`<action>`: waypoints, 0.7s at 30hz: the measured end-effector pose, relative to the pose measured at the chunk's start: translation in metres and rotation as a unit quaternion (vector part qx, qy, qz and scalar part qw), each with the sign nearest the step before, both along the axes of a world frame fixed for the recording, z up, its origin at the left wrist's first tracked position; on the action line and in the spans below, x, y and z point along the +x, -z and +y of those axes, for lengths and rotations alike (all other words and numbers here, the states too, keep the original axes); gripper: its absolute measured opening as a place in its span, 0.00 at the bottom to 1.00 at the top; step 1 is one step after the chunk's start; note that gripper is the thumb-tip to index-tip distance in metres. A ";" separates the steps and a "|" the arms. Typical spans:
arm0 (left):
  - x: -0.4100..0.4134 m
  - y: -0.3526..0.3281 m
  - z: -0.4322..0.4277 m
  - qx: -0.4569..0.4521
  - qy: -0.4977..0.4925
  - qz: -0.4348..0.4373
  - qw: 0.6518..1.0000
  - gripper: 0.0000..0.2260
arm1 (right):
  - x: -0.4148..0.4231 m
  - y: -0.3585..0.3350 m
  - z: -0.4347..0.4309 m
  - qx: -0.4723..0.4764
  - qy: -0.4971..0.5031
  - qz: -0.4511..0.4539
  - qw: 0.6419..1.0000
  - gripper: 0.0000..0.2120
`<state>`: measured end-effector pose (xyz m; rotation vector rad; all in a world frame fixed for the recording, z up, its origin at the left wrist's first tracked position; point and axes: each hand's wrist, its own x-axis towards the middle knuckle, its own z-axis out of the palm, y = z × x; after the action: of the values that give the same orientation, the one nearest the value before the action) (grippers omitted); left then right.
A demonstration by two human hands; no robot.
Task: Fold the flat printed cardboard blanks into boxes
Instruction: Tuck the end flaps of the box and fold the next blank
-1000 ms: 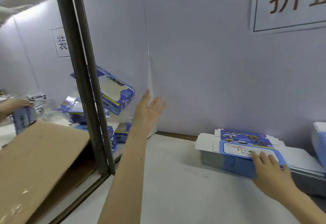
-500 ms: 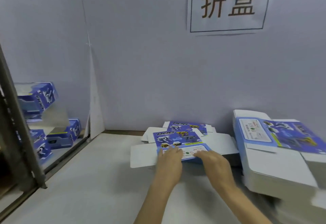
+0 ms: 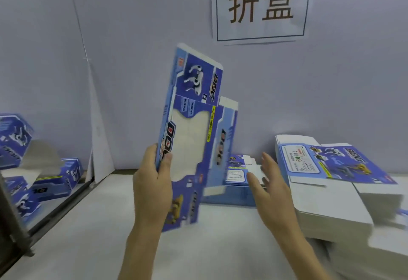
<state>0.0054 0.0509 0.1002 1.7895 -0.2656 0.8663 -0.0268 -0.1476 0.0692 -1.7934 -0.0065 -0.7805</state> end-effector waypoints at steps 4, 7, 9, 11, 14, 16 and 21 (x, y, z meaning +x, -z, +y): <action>0.004 0.004 -0.012 -0.096 0.097 0.077 0.988 0.06 | -0.001 -0.006 -0.002 0.119 -0.120 0.045 0.985 0.12; 0.012 0.006 -0.011 -0.145 0.155 0.144 0.967 0.05 | -0.004 -0.010 -0.015 0.138 -0.091 0.031 0.986 0.13; 0.010 0.007 -0.013 -0.134 0.152 0.205 0.958 0.06 | -0.009 -0.013 -0.021 0.183 -0.139 0.011 0.973 0.11; 0.007 0.009 -0.020 -0.035 0.076 0.237 0.968 0.20 | -0.011 -0.015 -0.019 0.178 -0.140 -0.033 0.974 0.11; -0.008 0.003 -0.033 0.024 0.110 0.197 0.974 0.35 | -0.010 -0.013 0.000 0.098 -0.087 -0.102 0.986 0.11; -0.021 -0.006 -0.045 -0.049 0.292 0.177 0.939 0.34 | -0.012 -0.012 0.015 0.075 -0.124 -0.130 0.981 0.11; -0.029 -0.011 -0.058 -0.188 0.244 0.118 0.944 0.07 | -0.023 -0.014 0.027 -0.128 -0.231 -0.089 0.960 0.20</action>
<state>-0.0236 -0.0067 0.1115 1.3645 -0.3429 0.3165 -0.0500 -0.1204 0.0828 -1.8535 -0.6501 -0.6145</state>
